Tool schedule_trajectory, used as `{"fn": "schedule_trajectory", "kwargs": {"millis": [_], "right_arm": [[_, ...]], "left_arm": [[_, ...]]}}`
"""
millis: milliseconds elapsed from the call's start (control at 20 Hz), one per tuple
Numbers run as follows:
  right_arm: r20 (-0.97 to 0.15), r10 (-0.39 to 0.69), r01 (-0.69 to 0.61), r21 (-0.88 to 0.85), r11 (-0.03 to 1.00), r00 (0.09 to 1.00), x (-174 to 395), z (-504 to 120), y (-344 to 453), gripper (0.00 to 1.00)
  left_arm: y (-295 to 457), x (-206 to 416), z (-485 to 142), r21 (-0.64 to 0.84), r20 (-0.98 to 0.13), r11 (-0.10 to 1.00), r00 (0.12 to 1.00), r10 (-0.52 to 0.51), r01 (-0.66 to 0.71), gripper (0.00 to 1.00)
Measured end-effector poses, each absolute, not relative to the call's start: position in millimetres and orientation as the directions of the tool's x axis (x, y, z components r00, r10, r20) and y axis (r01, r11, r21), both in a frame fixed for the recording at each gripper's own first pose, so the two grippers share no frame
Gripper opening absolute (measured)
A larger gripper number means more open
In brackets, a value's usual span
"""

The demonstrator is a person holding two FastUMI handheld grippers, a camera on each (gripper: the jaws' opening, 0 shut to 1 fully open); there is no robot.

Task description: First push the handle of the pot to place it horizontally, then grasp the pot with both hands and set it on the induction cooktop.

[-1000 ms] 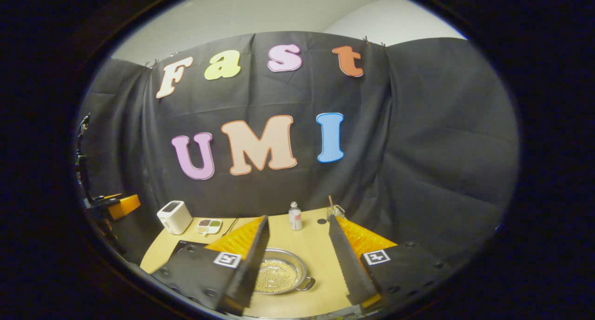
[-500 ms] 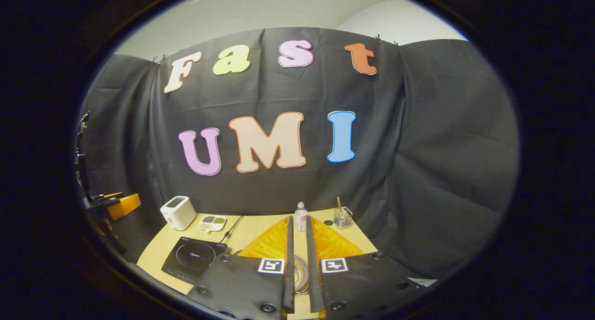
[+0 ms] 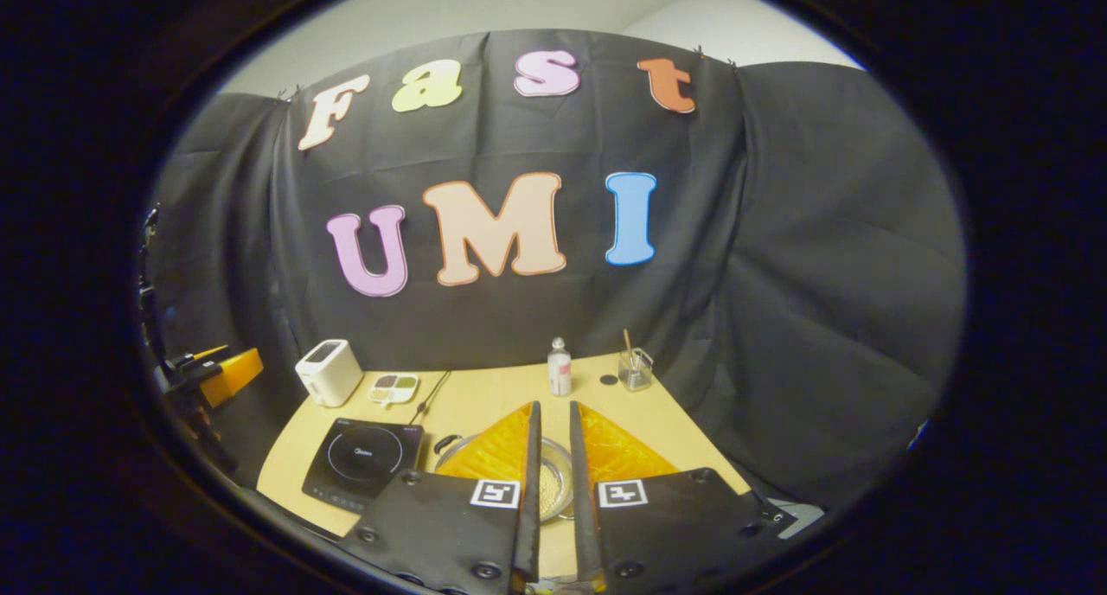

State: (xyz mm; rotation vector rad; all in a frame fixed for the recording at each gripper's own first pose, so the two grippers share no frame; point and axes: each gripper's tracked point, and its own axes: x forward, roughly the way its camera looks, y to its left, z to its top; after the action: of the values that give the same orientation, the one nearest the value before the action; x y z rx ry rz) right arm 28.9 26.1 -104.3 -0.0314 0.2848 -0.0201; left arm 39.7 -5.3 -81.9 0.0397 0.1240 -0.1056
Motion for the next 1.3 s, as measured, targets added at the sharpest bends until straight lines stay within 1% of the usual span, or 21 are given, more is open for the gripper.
{"fn": "schedule_trajectory", "kwargs": {"millis": [50, 100, 150, 200, 250, 350, 400, 450, 500, 600, 650, 700, 750, 800, 900, 950, 1000, 1050, 1100, 1150, 1300], "right_arm": [[-0.306, -0.018, 0.011, -0.026, 1.0, 0.952, 25.7, -114.9, 28.3, 0.18], [-0.333, -0.012, 0.006, -0.017, 1.0, 0.943, 23.8, -126.2, 30.0, 0.14], [-0.361, -0.006, 0.003, -0.008, 1.0, 0.933, 22.3, -139.3, 30.9, 0.18], [-0.393, -0.002, 0.003, 0.002, 1.0, 0.92, 20.9, -153.3, 31.7, 0.14], [-0.43, 0.005, 0.003, 0.018, 1.0, 0.903, 19.4, -169.5, 33.0, 0.14], [-0.491, 0.026, 0.0, 0.054, 0.999, 0.871, 21.0, -194.7, 38.1, 0.13], [-0.526, 0.034, 0.0, 0.063, 0.998, 0.85, 20.8, -208.5, 39.8, 0.15], [-0.567, 0.039, 0.003, 0.073, 0.997, 0.823, 20.5, -223.9, 39.7, 0.04], [-0.61, 0.039, 0.017, 0.085, 0.996, 0.791, 19.6, -241.1, 37.8, 0.13], [-0.691, 0.061, 0.05, 0.139, 0.989, 0.72, 17.6, -273.5, 35.3, 0.13], [-0.728, 0.074, 0.073, 0.168, 0.983, 0.682, 17.8, -288.7, 34.8, 0.13], [-0.76, 0.083, 0.095, 0.187, 0.978, 0.645, 18.8, -302.4, 33.2, 0.13], [-0.791, 0.083, 0.118, 0.192, 0.974, 0.606, 17.3, -317.9, 27.9, 0.13], [-0.822, 0.085, 0.135, 0.193, 0.972, 0.563, 13.0, -334.6, 22.7, 0.13], [-0.871, 0.105, 0.169, 0.209, 0.963, 0.48, 5.1, -363.7, 17.8, 0.13], [-0.89, 0.12, 0.179, 0.218, 0.959, 0.439, 3.9, -377.6, 16.8, 0.13], [-0.905, 0.135, 0.189, 0.227, 0.955, 0.404, 1.6, -390.8, 15.8, 0.13], [-0.917, 0.15, 0.197, 0.235, 0.952, 0.371, -0.2, -400.9, 14.5, 0.13], [-0.925, 0.161, 0.204, 0.241, 0.949, 0.344, 0.5, -410.7, 14.2, 0.13], [-0.93, 0.174, 0.208, 0.249, 0.946, 0.324, 1.7, -419.6, 13.5, 0.13], [-0.93, 0.227, 0.263, 0.305, 0.915, 0.288, 8.9, -436.5, 15.0, 0.13]], "left_arm": [[-4.2, 38.7, -85.1, 0.033, -0.129, 0.994, 0.986, -0.104, 0.109, 0.96], [-4.3, 37.6, -88.1, 0.027, -0.133, 0.993, 0.985, -0.107, 0.111, 0.96], [-4.4, 36.3, -93.6, 0.02, -0.145, 0.993, 0.983, -0.111, 0.115, 0.95], [-3.8, 35.8, -99.9, 0.016, -0.154, 0.993, 0.982, -0.11, 0.113, 0.95], [-0.6, 34.8, -103.9, 0.014, -0.162, 0.994, 0.981, -0.103, 0.106, 0.92], [5.9, 33.2, -112.8, 0.021, -0.178, 0.996, 0.98, -0.083, 0.089, 0.92], [9.5, 32.9, -115.9, 0.031, -0.182, 0.997, 0.981, -0.07, 0.077, 0.92], [13.2, 33.4, -116.7, 0.039, -0.182, 0.997, 0.982, -0.057, 0.065, 0.96], [16.0, 33.5, -115.5, 0.045, -0.177, 0.998, 0.983, -0.043, 0.052, 0.92], [20.2, 35.7, -113.2, 0.053, -0.166, 0.998, 0.986, -0.019, 0.029, 0.95], [21.6, 37.3, -111.0, 0.061, -0.158, 0.998, 0.987, -0.007, 0.017, 0.96], [23.4, 39.5, -110.6, 0.072, -0.155, 0.997, 0.988, 0.009, 0.002, 0.92], [24.0, 41.9, -110.7, 0.083, -0.156, 0.996, 0.987, 0.024, -0.011, 0.96], [23.4, 43.2, -110.9, 0.089, -0.153, 0.996, 0.988, 0.03, -0.017, 0.92], [20.0, 46.6, -111.9, 0.096, -0.156, 0.995, 0.987, 0.045, -0.03, 0.95], [17.6, 48.5, -112.7, 0.101, -0.16, 0.994, 0.986, 0.054, -0.038, 0.92], [15.7, 50.2, -115.1, 0.107, -0.164, 0.993, 0.984, 0.064, -0.046, 0.95], [13.1, 51.6, -117.4, 0.115, -0.169, 0.992, 0.983, 0.073, -0.054, 0.95], [11.1, 52.3, -119.8, 0.122, -0.174, 0.991, 0.981, 0.082, -0.061, 0.92], [8.5, 53.7, -121.8, 0.123, -0.179, 0.99, 0.979, 0.093, -0.071, 0.94], [-5.9, 58.4, -131.9, 0.09, -0.202, 0.992, 0.973, 0.11, -0.094, 0.93]]}}
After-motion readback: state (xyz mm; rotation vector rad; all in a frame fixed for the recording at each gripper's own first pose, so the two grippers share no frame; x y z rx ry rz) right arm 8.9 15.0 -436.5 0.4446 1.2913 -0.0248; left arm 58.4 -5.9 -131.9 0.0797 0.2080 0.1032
